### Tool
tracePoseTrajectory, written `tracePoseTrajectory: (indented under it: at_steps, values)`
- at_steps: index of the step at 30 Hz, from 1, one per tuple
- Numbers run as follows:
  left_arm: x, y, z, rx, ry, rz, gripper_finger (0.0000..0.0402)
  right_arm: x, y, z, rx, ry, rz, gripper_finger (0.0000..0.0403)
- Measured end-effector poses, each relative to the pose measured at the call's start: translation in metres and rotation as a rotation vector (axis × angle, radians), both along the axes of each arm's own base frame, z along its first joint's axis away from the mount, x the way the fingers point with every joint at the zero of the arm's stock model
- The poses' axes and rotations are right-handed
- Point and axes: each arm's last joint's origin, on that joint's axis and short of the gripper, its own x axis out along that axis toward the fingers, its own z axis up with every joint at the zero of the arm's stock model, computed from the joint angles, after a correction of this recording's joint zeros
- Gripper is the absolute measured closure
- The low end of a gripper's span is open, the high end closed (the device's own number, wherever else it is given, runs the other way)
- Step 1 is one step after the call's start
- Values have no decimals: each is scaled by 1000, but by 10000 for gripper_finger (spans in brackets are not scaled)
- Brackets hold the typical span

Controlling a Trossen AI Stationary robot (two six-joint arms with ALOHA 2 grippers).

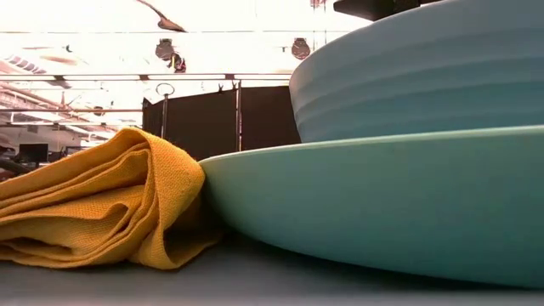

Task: Set up tray
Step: Put the orange fork on top of the yellow table napkin

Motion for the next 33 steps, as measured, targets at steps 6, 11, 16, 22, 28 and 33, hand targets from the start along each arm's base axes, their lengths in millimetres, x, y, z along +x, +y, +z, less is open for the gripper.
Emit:
tracePoseTrajectory:
  at_steps: [6, 11, 16, 22, 28, 33]
  values:
    - [-2, 1, 0, -105, 26, -51, 394, 0, -1, 0, 7, -3, -2, 124]
    - [-6, 5, -10, -194, 60, -48, 394, 0, -1, -1, 20, -5, 0, 124]
    - [-10, 2, -13, -337, 82, -88, 394, 0, 0, 0, 20, -5, 0, 124]
    - [-9, 1, -11, -406, 60, -86, 394, 0, -1, 0, -6, 6, -3, 124]
    - [-10, 3, -13, -427, 46, -54, 394, 0, -1, 0, -37, 21, -6, 124]
    - [-7, 2, -12, -492, 52, -79, 394, 0, -1, 0, -55, 28, -8, 124]
